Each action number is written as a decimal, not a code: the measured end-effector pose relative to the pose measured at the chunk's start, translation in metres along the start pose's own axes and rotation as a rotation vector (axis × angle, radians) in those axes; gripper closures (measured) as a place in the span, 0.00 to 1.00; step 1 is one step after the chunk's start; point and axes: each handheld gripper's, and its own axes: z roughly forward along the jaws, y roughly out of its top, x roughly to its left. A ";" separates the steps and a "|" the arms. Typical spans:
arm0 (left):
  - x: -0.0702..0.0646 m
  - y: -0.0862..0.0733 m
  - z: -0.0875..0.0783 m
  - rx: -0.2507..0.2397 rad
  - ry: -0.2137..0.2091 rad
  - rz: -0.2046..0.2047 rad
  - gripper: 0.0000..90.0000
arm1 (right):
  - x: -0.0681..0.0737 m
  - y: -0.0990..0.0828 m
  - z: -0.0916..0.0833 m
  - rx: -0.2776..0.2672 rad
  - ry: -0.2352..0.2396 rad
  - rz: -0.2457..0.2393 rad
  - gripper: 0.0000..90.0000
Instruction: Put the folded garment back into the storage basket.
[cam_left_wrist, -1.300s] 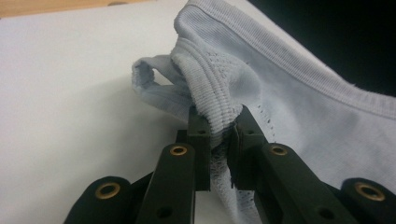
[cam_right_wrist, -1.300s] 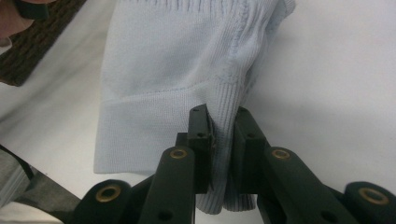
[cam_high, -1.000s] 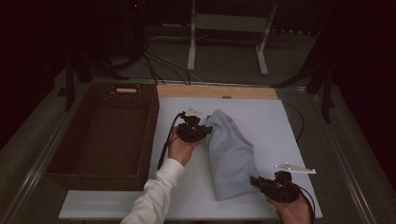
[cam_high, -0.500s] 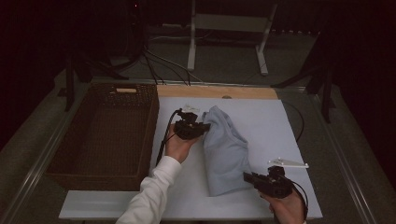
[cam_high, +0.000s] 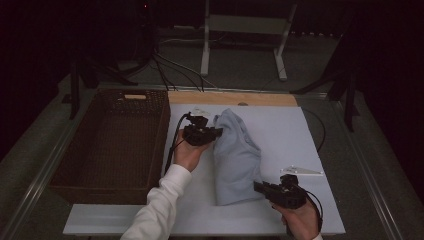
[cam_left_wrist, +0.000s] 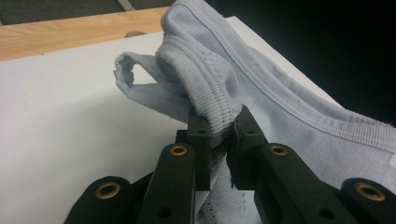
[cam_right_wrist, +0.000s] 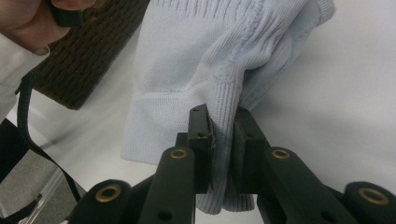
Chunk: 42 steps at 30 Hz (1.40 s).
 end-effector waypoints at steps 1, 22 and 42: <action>0.001 0.001 -0.001 -0.002 0.000 -0.002 0.91 | 0.001 0.001 0.001 -0.001 0.003 0.001 0.90; 0.008 0.015 -0.020 -0.024 0.012 -0.012 0.91 | 0.020 0.014 0.012 -0.001 0.018 -0.053 0.90; 0.016 0.025 -0.035 -0.033 0.014 -0.025 0.91 | 0.036 0.026 0.022 0.003 0.036 -0.090 0.90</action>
